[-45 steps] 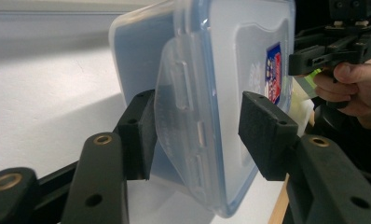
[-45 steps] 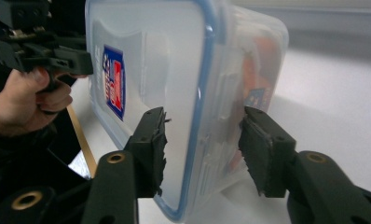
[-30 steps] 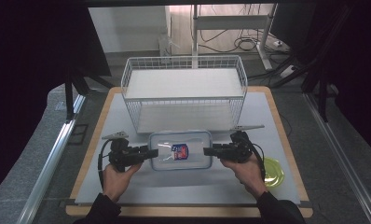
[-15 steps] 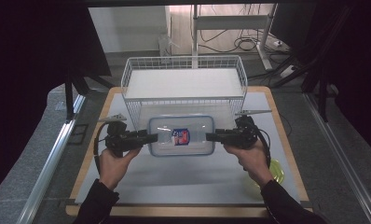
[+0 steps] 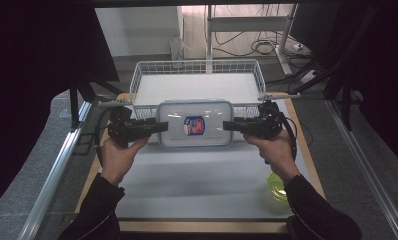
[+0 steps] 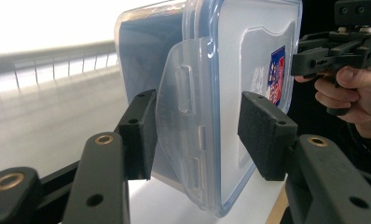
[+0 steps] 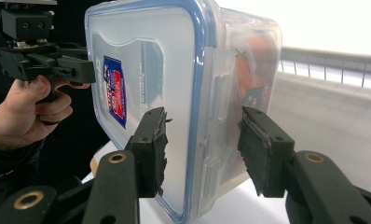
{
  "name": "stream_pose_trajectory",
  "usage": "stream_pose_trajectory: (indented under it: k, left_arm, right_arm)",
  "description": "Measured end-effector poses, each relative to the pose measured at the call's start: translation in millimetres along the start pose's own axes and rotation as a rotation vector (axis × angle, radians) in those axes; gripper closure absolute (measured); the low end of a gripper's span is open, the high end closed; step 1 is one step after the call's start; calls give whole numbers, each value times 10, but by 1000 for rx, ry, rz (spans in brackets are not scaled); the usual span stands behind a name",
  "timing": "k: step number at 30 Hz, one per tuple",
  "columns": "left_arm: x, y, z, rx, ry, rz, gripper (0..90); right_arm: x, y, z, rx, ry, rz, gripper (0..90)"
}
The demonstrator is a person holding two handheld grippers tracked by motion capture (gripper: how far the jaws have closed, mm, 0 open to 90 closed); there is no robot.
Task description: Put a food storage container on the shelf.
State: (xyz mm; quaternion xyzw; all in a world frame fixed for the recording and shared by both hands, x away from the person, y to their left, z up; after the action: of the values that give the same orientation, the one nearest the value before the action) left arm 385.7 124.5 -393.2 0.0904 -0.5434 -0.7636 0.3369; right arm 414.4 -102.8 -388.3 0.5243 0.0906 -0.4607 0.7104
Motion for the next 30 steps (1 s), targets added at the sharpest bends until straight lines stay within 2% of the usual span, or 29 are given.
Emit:
stream_pose_trajectory:
  k: [6, 13, 18, 30]
  left_arm:
    - [-48, 199, 18, 11, 1, -8, 487]
    - [-189, 412, 1, 33, -22, 0, 488]
    - [-291, 566, -7, 40, -20, 3, 488]
    - [-549, 835, -163, 37, -14, 20, 486]
  right_arm:
    - [-56, 174, 33, 14, 2, 0, 532]
    - [-99, 415, 42, 32, -17, 13, 532]
    - [-111, 600, 14, 39, -16, 4, 531]
    - [29, 979, -66, 60, -17, -27, 528]
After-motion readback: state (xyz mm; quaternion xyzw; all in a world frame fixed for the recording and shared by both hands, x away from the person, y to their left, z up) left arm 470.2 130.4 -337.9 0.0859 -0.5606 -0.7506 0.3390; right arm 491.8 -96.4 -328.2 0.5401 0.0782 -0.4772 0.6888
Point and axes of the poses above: each handheld gripper's, and its own axes: z roughly backward along the jaws, y roughly out of its top, x roughly to its right, the point moved 10 cm from there along -z, roughly forward along the jaws, and after that the axes turned 14 degrees about -z, right-handed, at the moved point
